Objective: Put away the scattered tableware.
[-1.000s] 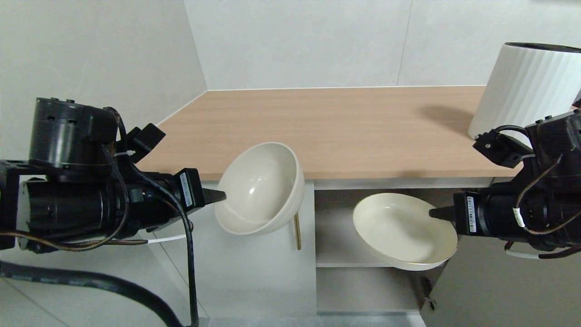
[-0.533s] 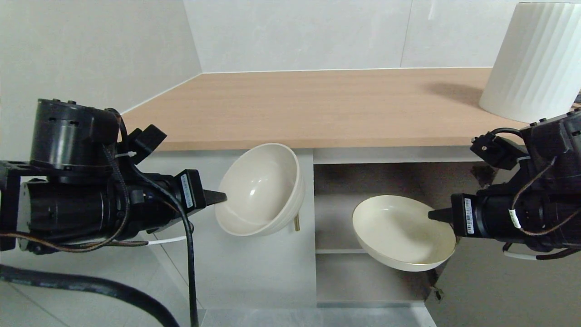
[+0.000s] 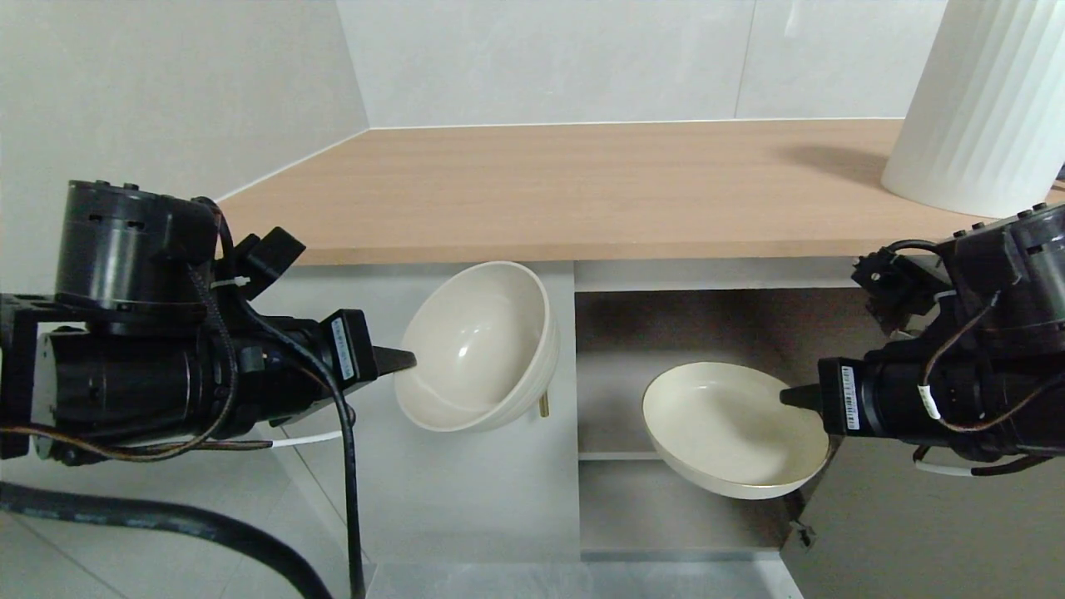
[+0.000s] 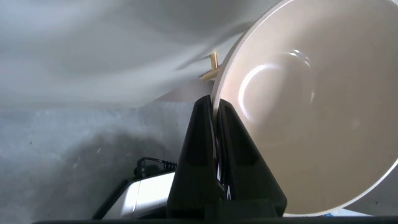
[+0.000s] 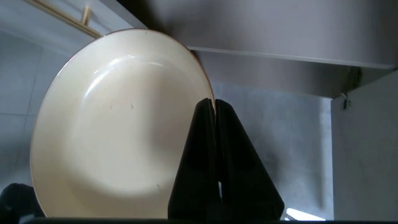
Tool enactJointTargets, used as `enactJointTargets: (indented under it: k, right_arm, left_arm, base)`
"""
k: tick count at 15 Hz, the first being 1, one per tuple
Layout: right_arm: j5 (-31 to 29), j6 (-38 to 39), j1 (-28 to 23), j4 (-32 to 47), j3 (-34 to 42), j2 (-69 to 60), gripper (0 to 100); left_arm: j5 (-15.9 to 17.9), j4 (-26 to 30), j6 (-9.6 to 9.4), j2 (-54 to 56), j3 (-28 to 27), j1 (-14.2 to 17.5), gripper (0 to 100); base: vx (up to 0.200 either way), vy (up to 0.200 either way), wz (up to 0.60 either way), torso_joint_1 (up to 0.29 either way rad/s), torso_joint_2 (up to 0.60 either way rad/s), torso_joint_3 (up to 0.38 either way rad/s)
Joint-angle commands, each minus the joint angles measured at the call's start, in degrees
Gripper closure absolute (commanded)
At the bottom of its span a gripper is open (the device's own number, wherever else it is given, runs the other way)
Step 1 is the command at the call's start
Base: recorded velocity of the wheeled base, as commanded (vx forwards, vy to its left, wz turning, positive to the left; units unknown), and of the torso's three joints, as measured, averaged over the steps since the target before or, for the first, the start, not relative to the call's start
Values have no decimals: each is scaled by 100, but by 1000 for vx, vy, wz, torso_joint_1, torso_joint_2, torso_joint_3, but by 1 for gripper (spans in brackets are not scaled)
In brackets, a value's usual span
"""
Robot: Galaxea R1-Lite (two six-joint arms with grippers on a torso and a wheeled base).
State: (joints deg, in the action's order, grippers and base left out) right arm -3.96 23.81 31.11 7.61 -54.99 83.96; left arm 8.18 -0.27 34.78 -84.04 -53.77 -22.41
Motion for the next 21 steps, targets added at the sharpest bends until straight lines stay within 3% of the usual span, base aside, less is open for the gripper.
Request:
enactJointTargets:
  k: [1,7,18,21]
  right_arm:
    - [-17,1,0,-58,-12,367,100]
    - [-61,19,-35,-427,-20,1659,100]
    - [-1247,-17,-843,-4268,94,4639,100]
    - [-1362,-104,-984,-4461,-196,4955,100]
  left_arm:
    - [-1,0,2,2,-2,-1,100]
    - [-1,0,2,2,-2,-1,100]
    - [8,0,2,-51,-2,-1,100]
    - [8,0,2,-60,-2,-1,100]
  base:
    - [0,0,0,0,0,0]
    - [0,0,0,0,0,0]
    - [0,0,0,0,0,0]
    - [0,0,0,0,0,0]
